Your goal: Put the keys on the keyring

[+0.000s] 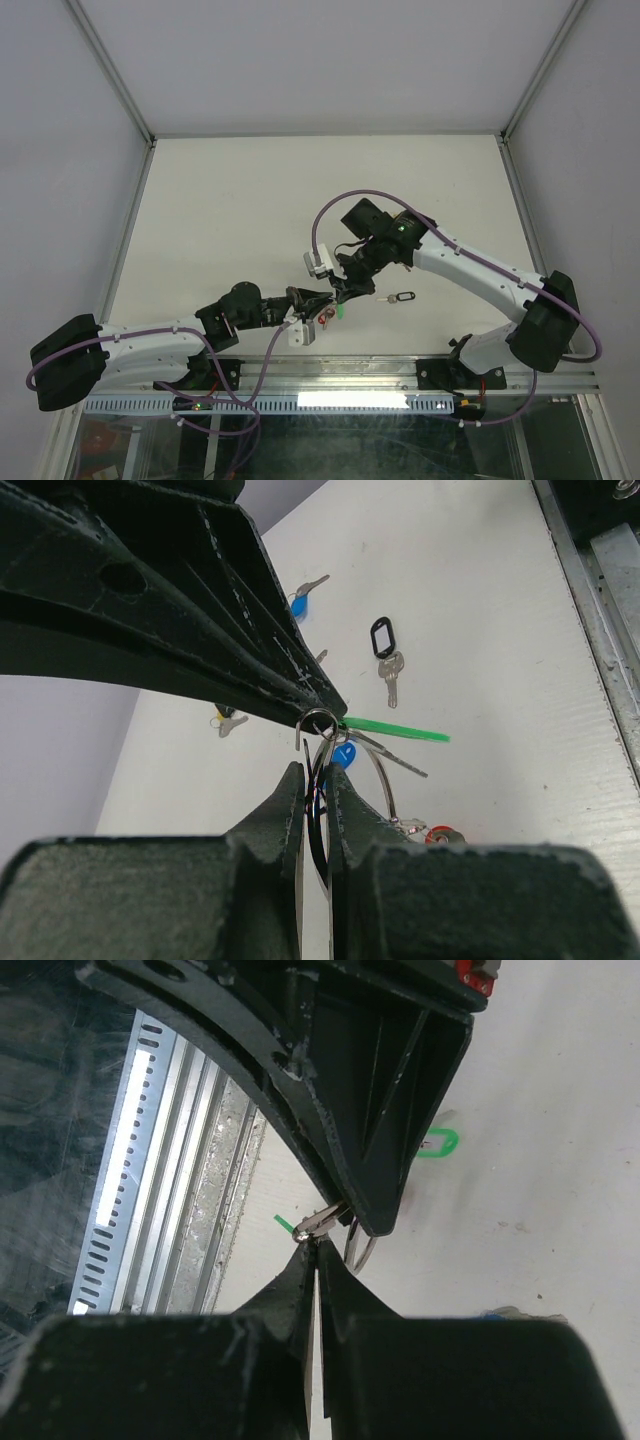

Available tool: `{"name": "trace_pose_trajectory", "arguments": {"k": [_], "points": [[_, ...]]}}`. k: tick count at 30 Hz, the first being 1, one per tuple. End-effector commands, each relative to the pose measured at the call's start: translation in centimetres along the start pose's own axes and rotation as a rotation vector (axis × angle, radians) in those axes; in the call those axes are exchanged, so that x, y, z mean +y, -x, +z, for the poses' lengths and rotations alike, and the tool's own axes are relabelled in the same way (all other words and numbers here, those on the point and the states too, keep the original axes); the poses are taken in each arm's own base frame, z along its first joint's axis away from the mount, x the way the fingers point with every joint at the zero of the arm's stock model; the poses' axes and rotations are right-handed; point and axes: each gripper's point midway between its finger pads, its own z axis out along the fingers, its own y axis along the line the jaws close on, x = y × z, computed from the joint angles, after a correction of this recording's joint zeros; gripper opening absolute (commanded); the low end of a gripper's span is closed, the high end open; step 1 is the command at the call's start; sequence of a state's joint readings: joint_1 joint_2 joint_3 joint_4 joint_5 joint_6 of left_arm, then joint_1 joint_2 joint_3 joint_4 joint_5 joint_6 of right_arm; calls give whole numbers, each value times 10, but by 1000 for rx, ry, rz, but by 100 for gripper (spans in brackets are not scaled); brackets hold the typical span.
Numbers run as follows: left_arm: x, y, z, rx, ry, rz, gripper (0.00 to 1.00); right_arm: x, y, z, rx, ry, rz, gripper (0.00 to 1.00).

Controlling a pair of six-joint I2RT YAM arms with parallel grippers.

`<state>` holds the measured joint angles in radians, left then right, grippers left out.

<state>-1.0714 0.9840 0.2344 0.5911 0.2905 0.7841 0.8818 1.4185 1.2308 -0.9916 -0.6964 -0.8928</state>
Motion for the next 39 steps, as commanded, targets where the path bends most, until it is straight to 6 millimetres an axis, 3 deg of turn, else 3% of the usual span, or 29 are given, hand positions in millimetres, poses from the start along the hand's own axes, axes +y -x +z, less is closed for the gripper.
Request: {"name": "trace_pose_trajectory", "arguments": {"k": [1, 12, 26, 39], "points": [[10, 16, 2, -62, 12, 43, 0, 2, 25, -12, -66, -1, -90, 0], [5, 20, 2, -81, -17, 48, 0, -16, 27, -19, -54, -123, -86, 0], [0, 24, 3, -99, -52, 50, 0, 9, 33, -17, -94, 25, -181, 0], [-3, 25, 3, -106, -68, 50, 0, 0, 33, -10, -88, 35, -187, 0]]}}
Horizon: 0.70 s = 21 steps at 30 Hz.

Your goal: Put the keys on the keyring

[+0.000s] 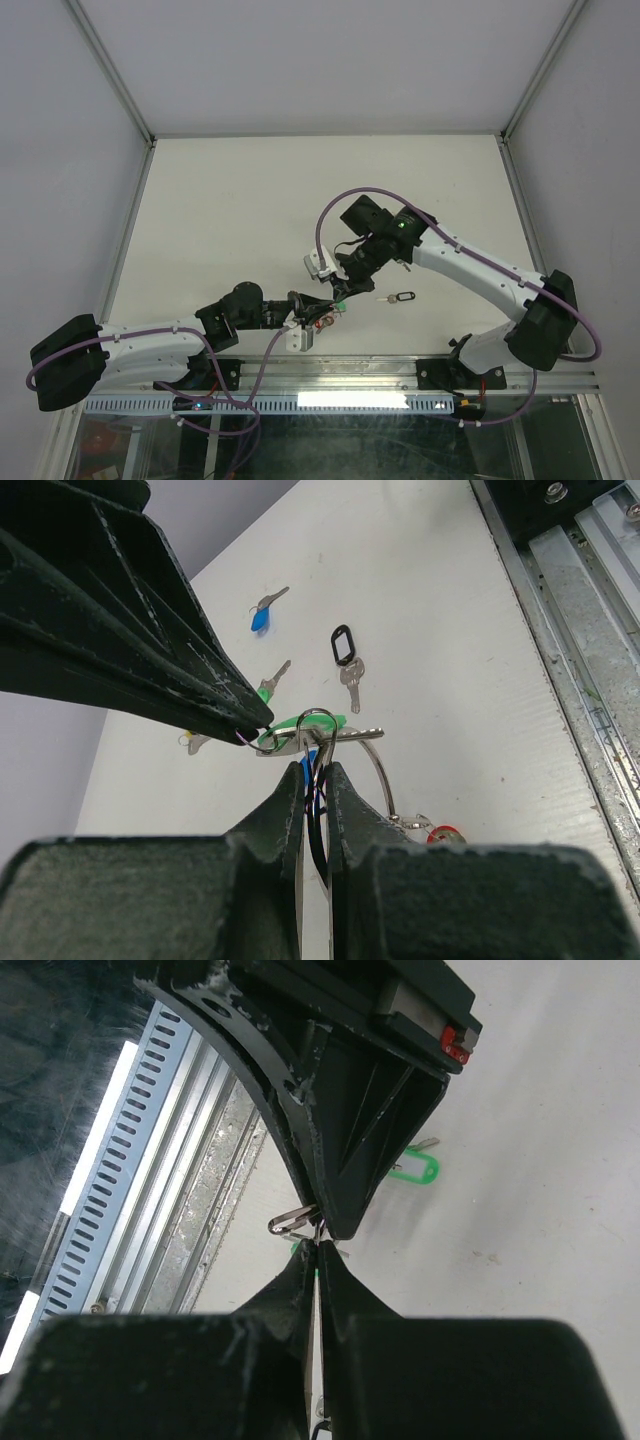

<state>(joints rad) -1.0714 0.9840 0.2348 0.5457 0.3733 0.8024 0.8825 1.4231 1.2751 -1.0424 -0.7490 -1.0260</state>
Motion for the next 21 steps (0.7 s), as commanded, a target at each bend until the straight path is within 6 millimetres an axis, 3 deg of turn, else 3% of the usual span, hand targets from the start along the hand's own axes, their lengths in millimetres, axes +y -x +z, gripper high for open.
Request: {"name": "trace_pose_trajectory", "arguments": {"k": [1, 21], "points": [[16, 23, 3, -79, 22, 53, 0, -6, 19, -3, -50, -2, -60, 0], [15, 21, 3, -71, 18, 51, 0, 4, 21, 3, -76, 70, -68, 0]]}}
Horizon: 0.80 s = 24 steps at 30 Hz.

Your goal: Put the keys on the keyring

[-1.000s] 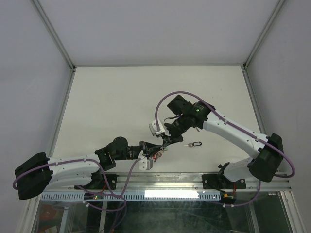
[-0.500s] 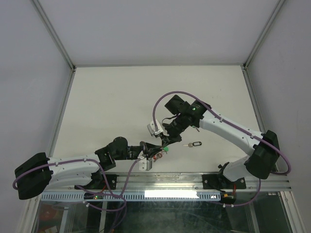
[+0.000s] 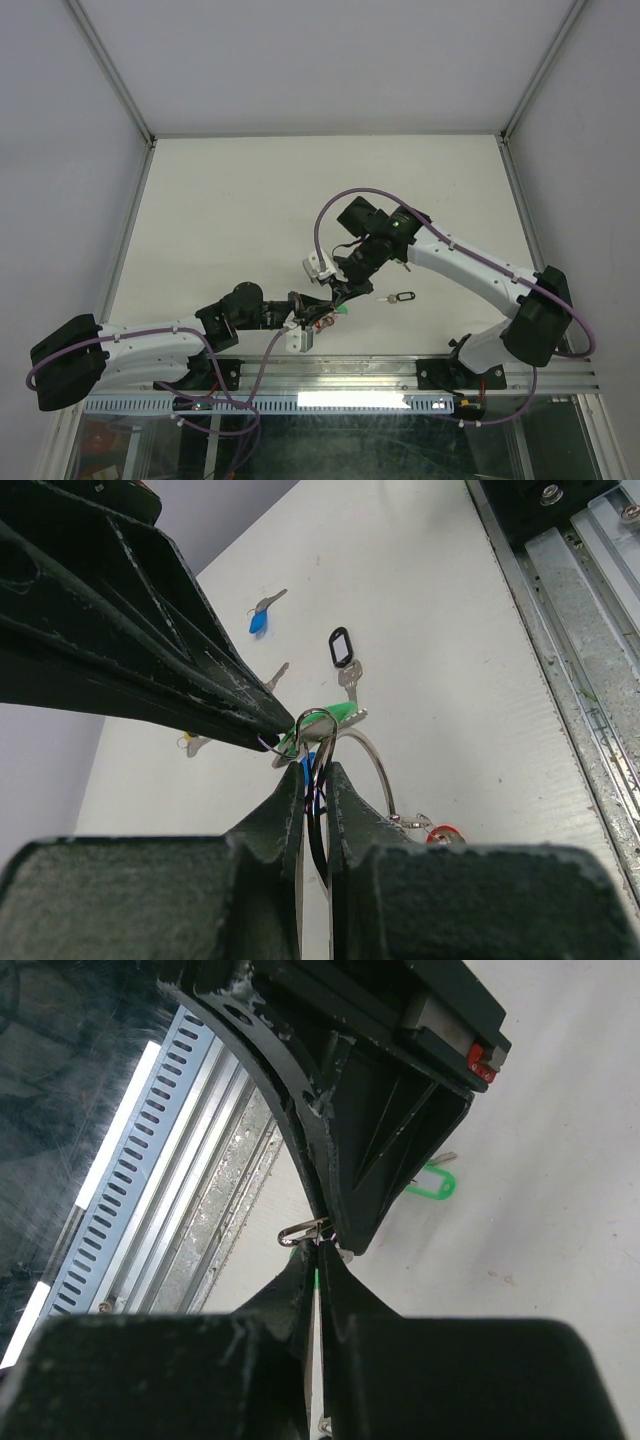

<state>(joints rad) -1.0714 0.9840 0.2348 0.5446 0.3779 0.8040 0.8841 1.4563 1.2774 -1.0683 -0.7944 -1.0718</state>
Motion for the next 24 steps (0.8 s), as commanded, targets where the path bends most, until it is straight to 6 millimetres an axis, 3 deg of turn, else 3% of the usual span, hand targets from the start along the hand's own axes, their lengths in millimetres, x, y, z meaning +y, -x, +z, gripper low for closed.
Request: {"name": "trace_pose_trajectory", "arguments": {"k": [1, 24], "points": [[16, 21, 3, -68, 22, 50, 0, -1, 23, -4, -59, 12, -63, 0], [16, 20, 4, -62, 17, 49, 0, 15, 26, -5, -69, 85, -78, 0]]}}
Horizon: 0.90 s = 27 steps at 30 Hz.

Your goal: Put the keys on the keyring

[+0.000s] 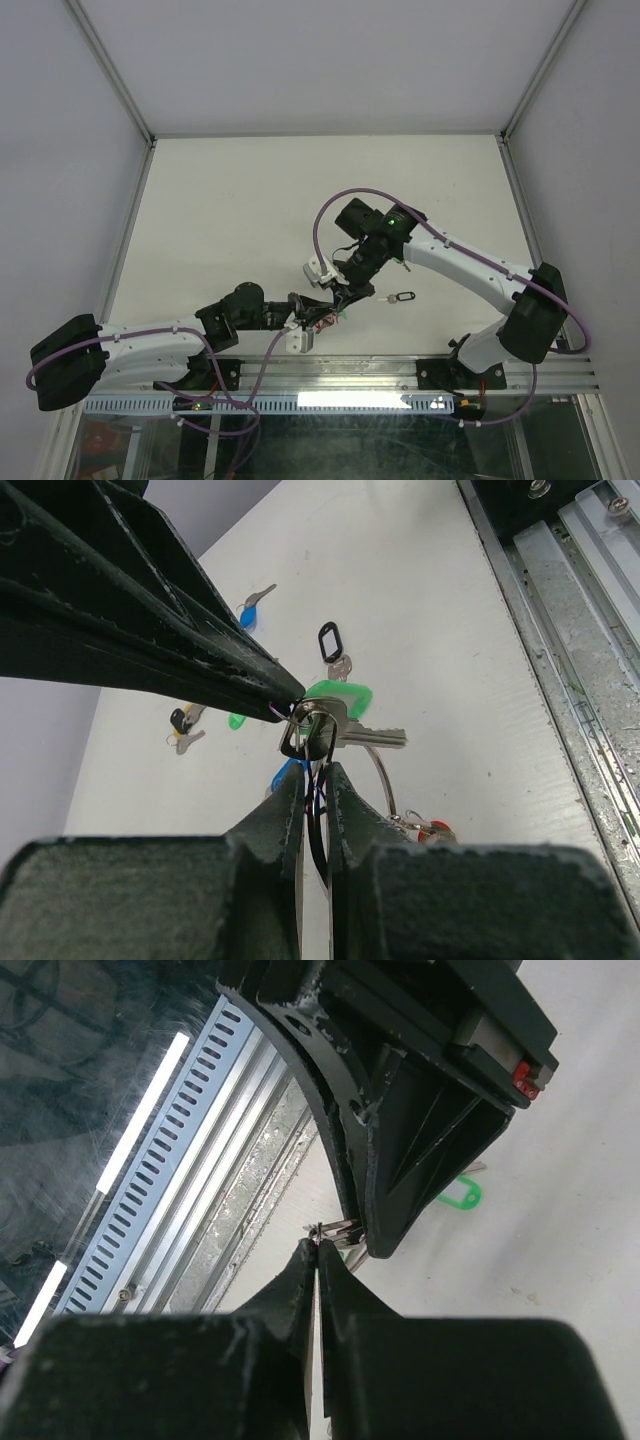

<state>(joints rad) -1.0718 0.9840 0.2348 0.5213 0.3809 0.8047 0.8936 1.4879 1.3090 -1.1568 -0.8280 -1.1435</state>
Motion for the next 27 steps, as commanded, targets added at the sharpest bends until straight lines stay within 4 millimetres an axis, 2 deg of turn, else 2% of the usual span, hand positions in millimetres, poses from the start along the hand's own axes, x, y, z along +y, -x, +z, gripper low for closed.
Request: {"name": "trace_pose_trajectory", "arguments": {"k": [1, 27], "points": [[20, 23, 4, -75, 35, 57, 0, 4, 25, -7, -69, 11, -68, 0], [31, 16, 5, -16, 81, -7, 0, 14, 17, -8, -71, -39, -70, 0]]}}
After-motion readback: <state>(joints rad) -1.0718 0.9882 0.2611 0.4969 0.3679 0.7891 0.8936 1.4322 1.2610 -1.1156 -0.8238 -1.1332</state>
